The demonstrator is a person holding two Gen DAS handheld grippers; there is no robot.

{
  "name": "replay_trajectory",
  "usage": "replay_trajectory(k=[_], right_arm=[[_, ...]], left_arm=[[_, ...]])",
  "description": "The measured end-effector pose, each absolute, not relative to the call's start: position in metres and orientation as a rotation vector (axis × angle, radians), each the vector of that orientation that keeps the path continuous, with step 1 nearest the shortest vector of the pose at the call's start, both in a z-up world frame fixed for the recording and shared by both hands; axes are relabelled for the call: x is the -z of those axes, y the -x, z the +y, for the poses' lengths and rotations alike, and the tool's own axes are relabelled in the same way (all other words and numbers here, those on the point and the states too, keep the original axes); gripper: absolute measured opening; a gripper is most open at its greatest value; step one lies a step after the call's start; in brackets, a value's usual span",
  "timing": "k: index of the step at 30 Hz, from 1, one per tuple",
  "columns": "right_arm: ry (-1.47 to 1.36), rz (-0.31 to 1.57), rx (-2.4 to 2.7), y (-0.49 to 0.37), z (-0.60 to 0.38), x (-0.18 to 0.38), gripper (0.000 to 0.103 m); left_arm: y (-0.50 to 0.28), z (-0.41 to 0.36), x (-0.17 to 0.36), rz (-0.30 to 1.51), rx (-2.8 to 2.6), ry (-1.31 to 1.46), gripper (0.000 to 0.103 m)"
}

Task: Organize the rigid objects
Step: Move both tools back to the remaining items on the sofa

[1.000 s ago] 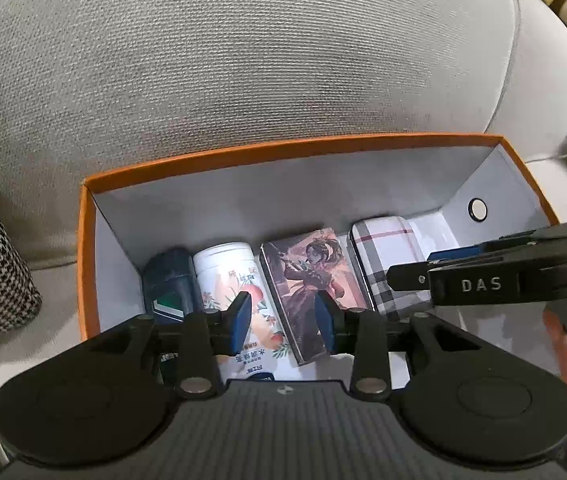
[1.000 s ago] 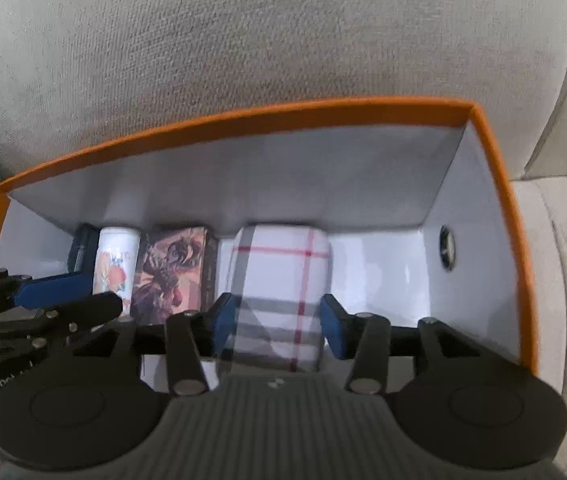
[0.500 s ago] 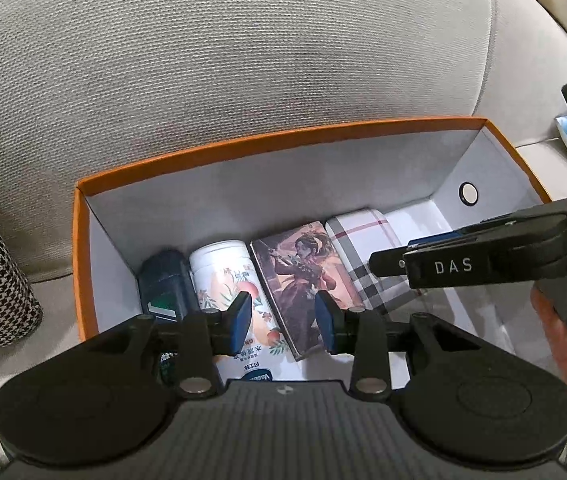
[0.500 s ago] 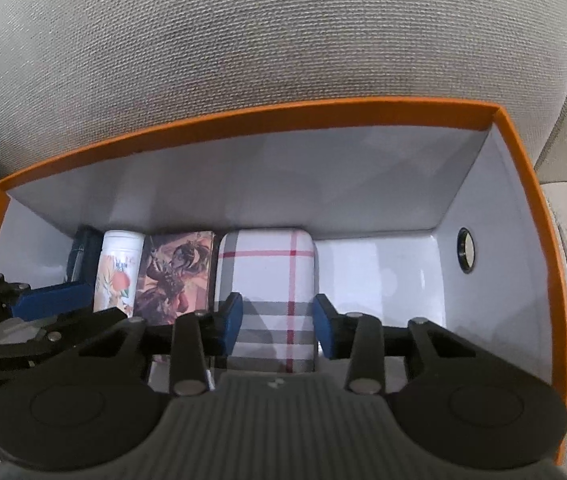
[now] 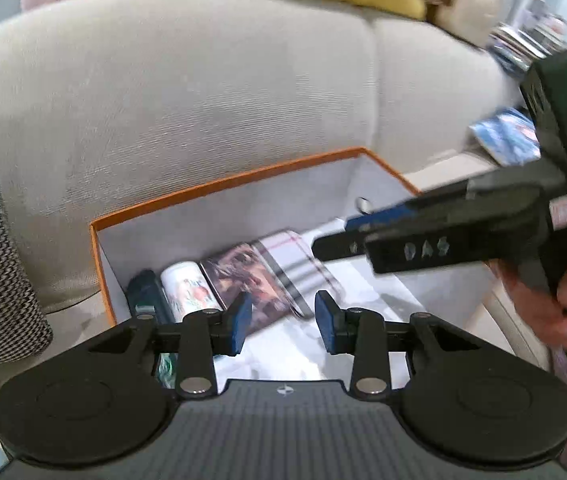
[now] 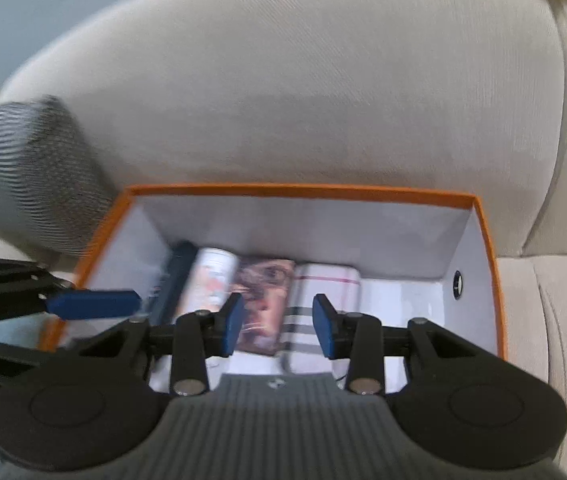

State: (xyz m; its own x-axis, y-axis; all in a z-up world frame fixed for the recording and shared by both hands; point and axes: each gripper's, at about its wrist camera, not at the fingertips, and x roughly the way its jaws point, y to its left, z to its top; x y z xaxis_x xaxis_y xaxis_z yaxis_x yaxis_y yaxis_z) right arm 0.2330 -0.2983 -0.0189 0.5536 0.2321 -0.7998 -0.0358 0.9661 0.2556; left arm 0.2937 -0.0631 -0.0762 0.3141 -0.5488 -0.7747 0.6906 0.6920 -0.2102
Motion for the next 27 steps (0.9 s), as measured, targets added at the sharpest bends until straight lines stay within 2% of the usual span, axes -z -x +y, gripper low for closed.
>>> replay_trajectory(k=[6, 14, 27], right_arm=[[-0.248, 0.884, -0.201, -0.171, -0.286, -0.011, 0.041], [-0.29, 0.935, -0.213, -0.089, -0.261, -0.008, 0.041], [-0.231, 1.284, -0.268, 0.026, -0.2, 0.066, 0.041]], left_arm=[[-0.242, -0.034, 0.059, 0.976, 0.938, -0.252, 0.042], [-0.175, -0.013, 0.08, 1.086, 1.132, -0.444, 0.042], [-0.051, -0.019, 0.167, 1.378, 1.543, -0.843, 0.045]])
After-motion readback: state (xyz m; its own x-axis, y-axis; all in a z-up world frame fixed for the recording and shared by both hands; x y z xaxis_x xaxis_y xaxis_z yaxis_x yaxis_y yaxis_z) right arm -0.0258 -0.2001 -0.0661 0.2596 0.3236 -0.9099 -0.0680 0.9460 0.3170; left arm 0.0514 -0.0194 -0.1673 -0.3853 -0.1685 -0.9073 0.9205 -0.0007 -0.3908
